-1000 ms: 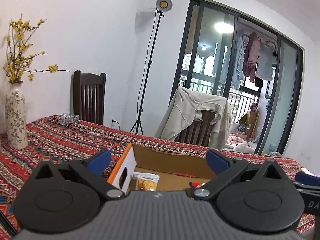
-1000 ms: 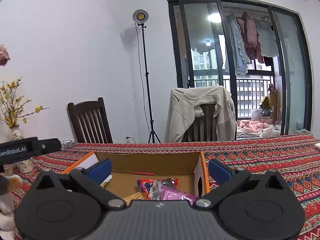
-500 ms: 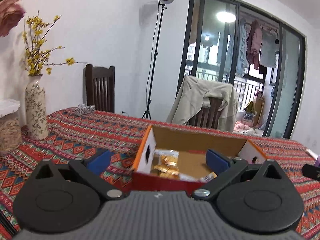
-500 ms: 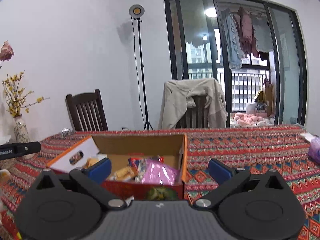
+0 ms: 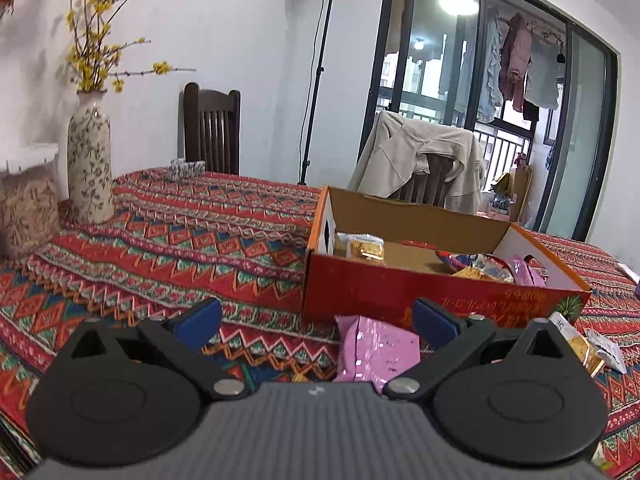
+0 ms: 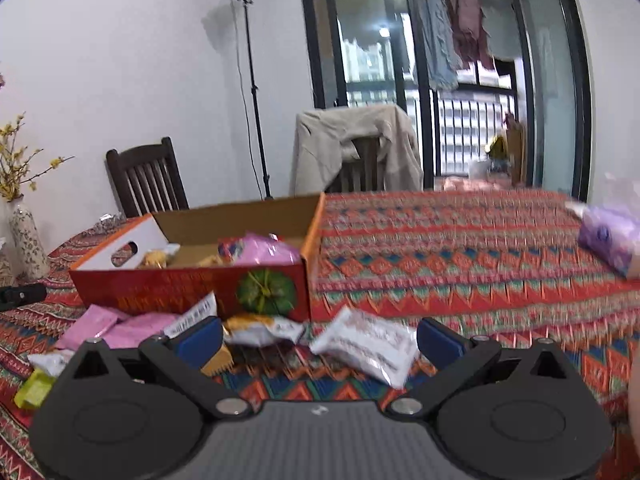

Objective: Organize snacks
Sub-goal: 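Grasp a white printed snack packet with the right gripper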

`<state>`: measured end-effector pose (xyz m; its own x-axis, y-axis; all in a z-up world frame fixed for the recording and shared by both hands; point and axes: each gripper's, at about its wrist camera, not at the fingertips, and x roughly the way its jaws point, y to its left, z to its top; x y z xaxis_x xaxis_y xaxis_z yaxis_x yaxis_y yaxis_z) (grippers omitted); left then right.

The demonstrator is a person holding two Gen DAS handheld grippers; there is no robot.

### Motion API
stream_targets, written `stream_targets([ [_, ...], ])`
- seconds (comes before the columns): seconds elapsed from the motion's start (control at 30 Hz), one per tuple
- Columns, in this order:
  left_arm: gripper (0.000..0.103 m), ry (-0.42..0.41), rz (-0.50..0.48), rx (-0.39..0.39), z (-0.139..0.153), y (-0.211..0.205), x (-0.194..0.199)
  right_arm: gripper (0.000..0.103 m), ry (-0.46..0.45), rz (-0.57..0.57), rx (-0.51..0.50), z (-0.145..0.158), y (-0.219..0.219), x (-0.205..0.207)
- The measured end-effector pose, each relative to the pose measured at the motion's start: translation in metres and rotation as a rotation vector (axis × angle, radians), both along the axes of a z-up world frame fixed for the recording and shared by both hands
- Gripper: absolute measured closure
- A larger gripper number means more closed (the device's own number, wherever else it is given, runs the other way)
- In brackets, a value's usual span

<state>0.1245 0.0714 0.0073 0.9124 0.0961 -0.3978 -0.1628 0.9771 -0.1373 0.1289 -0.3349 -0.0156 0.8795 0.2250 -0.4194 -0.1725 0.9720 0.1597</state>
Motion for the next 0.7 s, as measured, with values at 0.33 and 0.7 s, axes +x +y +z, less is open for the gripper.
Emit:
stream_targets([
  [0.33,0.0,0.002,0.011,-0.023,-0.007,0.006,0.002,0.0,0.065,-0.038,-0.07,-0.01,-0.004,0.013],
  [0.7,0.0,0.012,0.014,-0.055,-0.009,0.01,0.005,0.0,0.248,-0.052,-0.253,-0.032,0.005,0.082],
])
